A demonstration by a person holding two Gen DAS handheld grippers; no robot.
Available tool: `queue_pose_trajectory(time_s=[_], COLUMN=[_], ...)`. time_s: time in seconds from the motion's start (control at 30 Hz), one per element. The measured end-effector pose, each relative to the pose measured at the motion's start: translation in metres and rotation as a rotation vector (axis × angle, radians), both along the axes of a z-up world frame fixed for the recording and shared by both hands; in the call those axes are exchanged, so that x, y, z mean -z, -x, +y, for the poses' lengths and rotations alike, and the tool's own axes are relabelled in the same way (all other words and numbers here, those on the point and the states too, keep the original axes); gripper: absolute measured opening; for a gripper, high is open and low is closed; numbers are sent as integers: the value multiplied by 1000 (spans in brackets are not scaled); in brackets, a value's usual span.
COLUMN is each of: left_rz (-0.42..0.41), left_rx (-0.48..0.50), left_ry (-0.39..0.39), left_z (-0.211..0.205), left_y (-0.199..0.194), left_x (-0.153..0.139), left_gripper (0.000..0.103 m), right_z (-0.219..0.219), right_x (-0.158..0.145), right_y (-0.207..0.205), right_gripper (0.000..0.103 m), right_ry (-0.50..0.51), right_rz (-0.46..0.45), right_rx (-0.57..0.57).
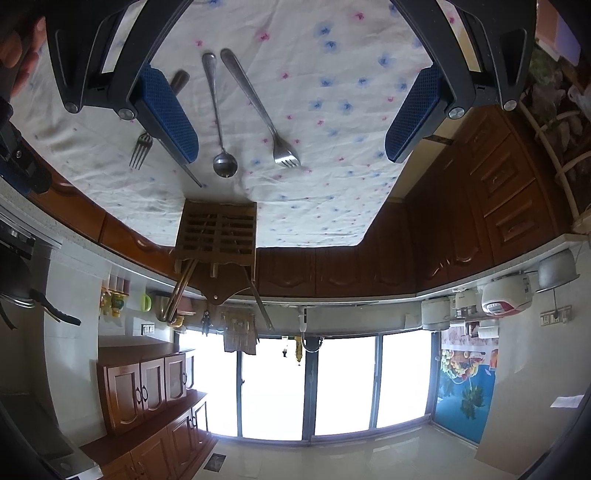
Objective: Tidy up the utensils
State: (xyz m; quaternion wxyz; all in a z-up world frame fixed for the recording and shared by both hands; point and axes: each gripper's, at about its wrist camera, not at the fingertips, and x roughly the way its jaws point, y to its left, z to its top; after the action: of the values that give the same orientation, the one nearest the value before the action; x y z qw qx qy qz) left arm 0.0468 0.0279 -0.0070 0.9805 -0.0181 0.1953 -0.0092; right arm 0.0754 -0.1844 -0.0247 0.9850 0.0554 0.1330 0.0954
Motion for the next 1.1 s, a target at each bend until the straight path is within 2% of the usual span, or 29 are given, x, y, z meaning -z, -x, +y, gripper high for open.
queue_pose_trajectory(time_s=[1.1], left_rz=[-1], left_rx=[10], left_ry=[-21], left_z=[-1], left_y=[1], left_x=[0], left_gripper=[102], right_z=[3], right_x=[-7], right_y=[0], right_gripper=[103], right_ry=[-1], right_rz=[-22], right_rx=[-20])
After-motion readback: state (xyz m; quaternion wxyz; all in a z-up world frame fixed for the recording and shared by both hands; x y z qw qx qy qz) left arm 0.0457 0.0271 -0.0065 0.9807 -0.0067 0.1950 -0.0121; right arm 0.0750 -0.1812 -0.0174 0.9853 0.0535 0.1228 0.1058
